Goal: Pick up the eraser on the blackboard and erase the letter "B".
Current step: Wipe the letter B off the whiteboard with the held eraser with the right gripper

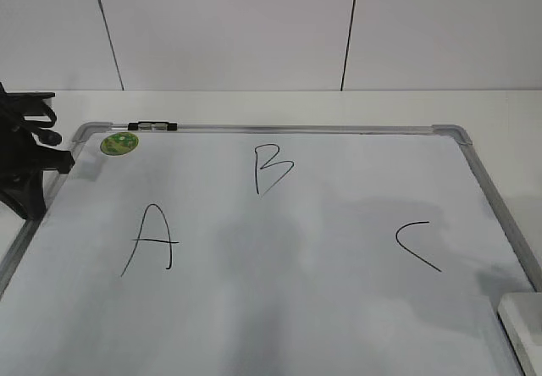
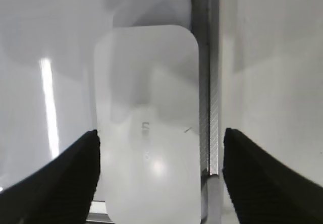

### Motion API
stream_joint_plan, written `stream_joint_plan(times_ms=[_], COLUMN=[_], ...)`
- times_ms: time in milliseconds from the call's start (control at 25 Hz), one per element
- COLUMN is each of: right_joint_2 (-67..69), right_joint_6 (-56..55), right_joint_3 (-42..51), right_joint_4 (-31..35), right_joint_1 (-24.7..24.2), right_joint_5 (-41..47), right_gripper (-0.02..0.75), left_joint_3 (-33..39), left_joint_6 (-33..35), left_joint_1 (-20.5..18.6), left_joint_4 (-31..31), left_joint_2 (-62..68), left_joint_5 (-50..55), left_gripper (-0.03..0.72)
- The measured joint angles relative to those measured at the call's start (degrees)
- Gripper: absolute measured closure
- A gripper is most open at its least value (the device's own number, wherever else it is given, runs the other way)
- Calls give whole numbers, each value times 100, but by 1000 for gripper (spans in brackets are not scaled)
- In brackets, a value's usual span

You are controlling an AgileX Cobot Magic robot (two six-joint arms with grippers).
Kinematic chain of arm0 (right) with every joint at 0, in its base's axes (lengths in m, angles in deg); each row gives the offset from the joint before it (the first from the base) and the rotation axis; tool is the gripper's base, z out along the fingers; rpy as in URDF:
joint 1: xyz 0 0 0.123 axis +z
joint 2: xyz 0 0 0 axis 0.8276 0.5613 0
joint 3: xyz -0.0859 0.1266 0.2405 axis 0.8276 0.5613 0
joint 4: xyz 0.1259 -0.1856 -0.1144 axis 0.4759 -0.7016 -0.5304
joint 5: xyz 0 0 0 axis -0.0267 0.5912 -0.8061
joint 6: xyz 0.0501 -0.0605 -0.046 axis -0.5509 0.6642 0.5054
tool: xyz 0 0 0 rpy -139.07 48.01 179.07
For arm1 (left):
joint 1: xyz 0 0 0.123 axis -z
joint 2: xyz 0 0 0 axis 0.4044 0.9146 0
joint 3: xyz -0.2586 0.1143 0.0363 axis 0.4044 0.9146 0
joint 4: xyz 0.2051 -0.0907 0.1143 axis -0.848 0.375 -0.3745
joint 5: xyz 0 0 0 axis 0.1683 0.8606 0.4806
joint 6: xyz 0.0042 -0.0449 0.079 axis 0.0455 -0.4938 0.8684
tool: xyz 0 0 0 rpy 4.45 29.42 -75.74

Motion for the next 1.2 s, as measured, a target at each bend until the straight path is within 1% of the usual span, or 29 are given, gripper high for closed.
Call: stream_joint_plan(times_ms=[240,480,680,920,1200], right_joint_2=[-23,-23,-23,-12,516], right_joint_6=[58,58,181,381,414], right_joint_3=[75,75,75,75,75], right_joint_4=[155,177,177,342,400], right_joint_1=[0,0,0,0,0], right_joint_5=[0,-81,-131,-141,-105], right_gripper=[160,160,74,67,67], left_joint_3=[0,0,0,0,0], left_joint_6=[0,0,0,0,0], left_joint_1=[0,0,0,0,0], left_joint_4=[2,2,2,2,2], left_joint_2=[0,0,0,0,0], left_joint_5=[0,0,0,0,0], left_gripper=[668,667,666,666,666])
